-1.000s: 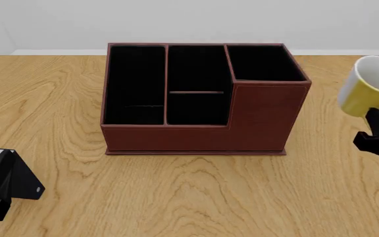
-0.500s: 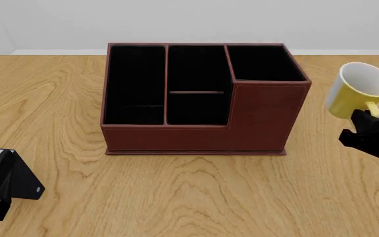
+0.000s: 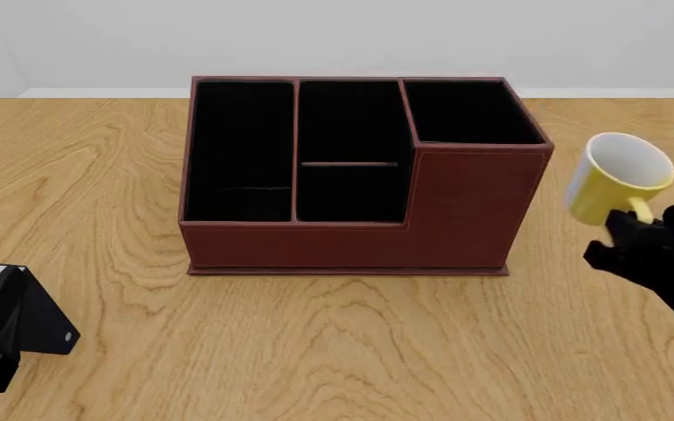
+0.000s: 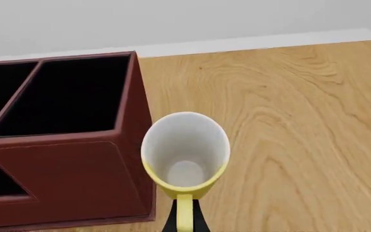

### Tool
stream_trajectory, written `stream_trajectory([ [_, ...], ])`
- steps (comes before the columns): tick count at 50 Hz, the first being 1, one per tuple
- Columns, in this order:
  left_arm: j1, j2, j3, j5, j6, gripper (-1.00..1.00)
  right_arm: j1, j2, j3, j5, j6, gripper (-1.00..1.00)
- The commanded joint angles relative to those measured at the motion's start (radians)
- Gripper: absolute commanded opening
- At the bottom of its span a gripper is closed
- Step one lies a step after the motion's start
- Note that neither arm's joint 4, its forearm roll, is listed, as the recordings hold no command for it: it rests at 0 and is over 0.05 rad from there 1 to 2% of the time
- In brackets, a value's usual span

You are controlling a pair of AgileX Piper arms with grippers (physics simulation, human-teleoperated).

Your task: Pick up the yellow and white mug and place it to the right of the caddy.

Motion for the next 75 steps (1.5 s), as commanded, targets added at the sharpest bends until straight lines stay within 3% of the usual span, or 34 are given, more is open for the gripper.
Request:
stream_trajectory([
  [1, 0.000, 0.000, 0.000, 0.000, 0.000, 1.00, 0.002, 0.075, 0.014, -0.082, 0.024, -1.00],
  [52, 0.000, 0.000, 0.000, 0.000, 0.000, 1.00, 0.007, 0.456, 0.058, -0.449, 0.076, -1.00],
  [75, 0.000, 0.000, 0.000, 0.000, 0.000, 1.00, 0.007, 0.573, 0.062, -0.553, 0.094, -1.00],
])
